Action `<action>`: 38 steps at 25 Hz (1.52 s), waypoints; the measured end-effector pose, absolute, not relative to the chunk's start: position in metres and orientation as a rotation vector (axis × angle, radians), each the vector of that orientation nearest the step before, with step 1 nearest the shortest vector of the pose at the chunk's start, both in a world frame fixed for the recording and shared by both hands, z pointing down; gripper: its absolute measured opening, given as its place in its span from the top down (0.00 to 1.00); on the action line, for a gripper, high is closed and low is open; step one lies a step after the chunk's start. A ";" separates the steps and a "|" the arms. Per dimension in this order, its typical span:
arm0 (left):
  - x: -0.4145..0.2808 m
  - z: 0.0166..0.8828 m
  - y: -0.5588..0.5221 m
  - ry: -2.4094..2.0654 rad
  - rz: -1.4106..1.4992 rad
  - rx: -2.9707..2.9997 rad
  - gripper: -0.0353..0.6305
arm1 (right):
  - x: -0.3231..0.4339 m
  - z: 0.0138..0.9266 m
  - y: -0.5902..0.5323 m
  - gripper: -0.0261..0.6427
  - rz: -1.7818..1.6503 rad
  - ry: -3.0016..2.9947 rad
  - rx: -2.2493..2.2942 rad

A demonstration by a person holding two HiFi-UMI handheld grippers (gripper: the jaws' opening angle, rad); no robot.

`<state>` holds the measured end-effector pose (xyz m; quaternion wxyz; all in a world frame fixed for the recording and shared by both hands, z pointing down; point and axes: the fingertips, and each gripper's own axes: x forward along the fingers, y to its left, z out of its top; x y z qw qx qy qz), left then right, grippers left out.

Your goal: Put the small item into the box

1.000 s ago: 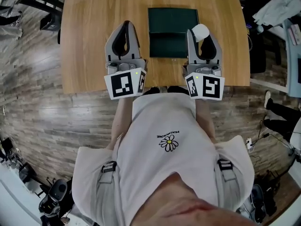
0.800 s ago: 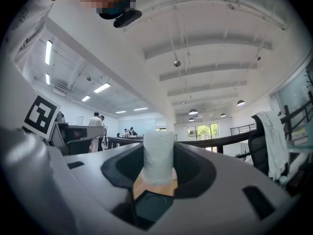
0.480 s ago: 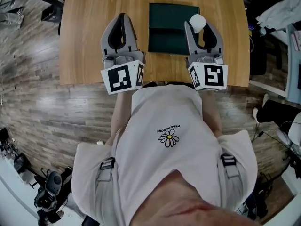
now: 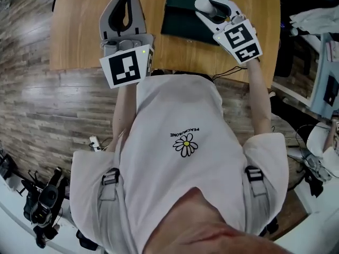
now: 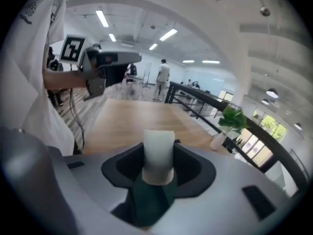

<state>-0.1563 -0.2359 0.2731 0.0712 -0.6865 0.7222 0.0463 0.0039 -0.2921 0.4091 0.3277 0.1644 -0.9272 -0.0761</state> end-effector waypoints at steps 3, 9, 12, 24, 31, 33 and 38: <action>-0.158 0.277 -0.234 2.197 0.143 -2.051 0.92 | 0.013 0.473 -0.284 0.69 -0.154 -2.233 0.218; -0.165 0.277 -0.236 2.211 0.140 -2.033 0.92 | 0.031 0.556 -0.268 0.69 -0.168 -1.936 0.013; -0.166 0.273 -0.238 2.200 0.151 -2.024 0.92 | 0.037 0.583 -0.258 0.69 -0.151 -1.856 -0.053; -0.165 0.277 -0.248 2.186 0.084 -2.026 0.92 | 0.048 0.629 -0.246 0.69 -0.157 -1.710 -0.147; -0.165 0.279 -0.252 2.184 0.090 -2.037 0.92 | 0.045 0.629 -0.245 0.68 -0.127 -1.742 -0.156; -0.161 0.280 -0.255 2.184 0.102 -2.054 0.92 | 0.048 0.630 -0.249 0.69 -0.100 -1.760 -0.132; -0.155 0.277 -0.259 2.181 0.154 -2.095 0.92 | 0.047 0.625 -0.253 0.56 -0.011 -1.814 -0.065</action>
